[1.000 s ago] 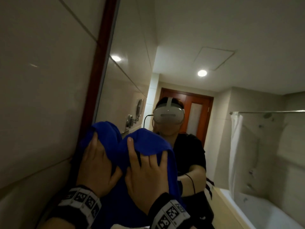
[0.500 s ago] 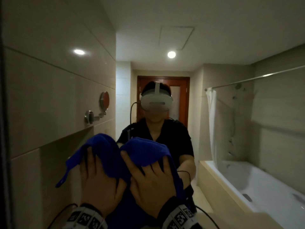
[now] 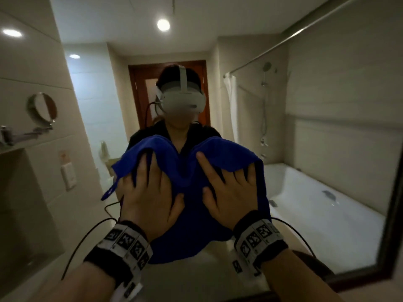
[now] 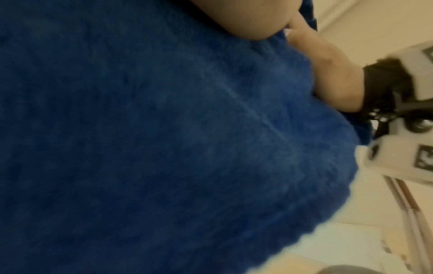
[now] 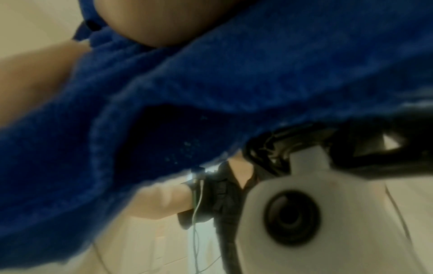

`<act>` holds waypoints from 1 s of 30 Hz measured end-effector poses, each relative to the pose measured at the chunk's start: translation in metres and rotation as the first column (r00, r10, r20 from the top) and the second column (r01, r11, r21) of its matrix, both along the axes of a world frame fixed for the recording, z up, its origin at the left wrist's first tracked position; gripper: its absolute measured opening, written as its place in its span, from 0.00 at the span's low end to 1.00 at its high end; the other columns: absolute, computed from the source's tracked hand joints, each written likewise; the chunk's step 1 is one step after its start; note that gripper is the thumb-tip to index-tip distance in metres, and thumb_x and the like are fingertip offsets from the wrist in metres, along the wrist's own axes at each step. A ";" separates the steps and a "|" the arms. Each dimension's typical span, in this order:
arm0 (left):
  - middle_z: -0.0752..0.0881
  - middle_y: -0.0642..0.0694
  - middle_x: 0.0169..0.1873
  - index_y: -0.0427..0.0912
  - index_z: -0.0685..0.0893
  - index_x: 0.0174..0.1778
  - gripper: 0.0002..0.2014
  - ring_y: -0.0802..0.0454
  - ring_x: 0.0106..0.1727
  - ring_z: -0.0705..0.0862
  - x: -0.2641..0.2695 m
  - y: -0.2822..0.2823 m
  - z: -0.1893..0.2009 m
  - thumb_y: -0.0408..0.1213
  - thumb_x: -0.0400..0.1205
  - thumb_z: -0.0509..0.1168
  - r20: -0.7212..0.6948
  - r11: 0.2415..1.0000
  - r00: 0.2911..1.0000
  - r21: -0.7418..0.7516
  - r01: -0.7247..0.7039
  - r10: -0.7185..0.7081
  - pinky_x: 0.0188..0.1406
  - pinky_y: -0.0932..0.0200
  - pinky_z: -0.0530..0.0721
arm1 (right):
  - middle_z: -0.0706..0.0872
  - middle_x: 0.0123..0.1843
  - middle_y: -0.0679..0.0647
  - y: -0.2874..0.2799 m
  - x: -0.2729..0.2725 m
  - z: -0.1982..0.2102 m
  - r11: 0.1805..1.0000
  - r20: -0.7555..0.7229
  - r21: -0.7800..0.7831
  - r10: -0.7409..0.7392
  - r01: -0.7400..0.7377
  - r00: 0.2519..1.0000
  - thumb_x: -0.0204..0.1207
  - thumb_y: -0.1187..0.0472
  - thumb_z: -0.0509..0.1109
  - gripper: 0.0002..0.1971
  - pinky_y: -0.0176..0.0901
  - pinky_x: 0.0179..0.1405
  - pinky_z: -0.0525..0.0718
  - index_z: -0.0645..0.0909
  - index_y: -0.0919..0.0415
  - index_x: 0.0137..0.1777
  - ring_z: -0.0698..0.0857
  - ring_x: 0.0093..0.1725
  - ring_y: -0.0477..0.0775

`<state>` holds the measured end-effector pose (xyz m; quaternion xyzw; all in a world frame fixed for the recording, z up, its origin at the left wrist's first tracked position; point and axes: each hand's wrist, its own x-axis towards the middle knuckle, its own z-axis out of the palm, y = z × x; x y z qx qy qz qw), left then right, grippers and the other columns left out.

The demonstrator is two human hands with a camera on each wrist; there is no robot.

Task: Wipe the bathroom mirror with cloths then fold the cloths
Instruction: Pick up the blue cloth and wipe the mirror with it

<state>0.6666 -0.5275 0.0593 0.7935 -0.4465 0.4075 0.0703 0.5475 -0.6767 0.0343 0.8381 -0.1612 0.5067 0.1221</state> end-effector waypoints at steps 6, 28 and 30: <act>0.73 0.31 0.71 0.34 0.78 0.65 0.33 0.33 0.70 0.66 -0.118 -0.149 -0.019 0.55 0.74 0.53 0.053 0.994 0.993 0.043 0.104 -0.106 0.51 0.32 0.80 | 0.75 0.75 0.57 -0.137 -0.106 -0.029 0.997 0.056 0.047 -0.056 0.054 0.997 0.75 0.46 0.59 0.38 0.72 0.75 0.54 0.50 0.44 0.85 0.68 0.74 0.65; 0.67 0.40 0.79 0.35 0.60 0.81 0.33 0.40 0.81 0.62 -0.229 -0.295 -0.077 0.49 0.83 0.56 0.160 0.862 0.888 0.363 0.353 -0.431 0.80 0.42 0.43 | 0.78 0.67 0.74 -0.259 -0.197 -0.144 0.921 0.266 0.376 -0.207 0.097 0.941 0.79 0.50 0.53 0.30 0.63 0.78 0.48 0.62 0.65 0.78 0.67 0.69 0.71; 0.66 0.40 0.80 0.36 0.59 0.82 0.33 0.40 0.82 0.61 -0.211 -0.275 -0.089 0.49 0.83 0.56 0.138 0.847 0.886 0.388 0.363 -0.443 0.82 0.41 0.46 | 0.79 0.66 0.72 -0.234 -0.184 -0.163 0.904 0.202 0.421 -0.178 0.078 0.963 0.81 0.48 0.50 0.29 0.67 0.78 0.50 0.65 0.66 0.77 0.69 0.69 0.72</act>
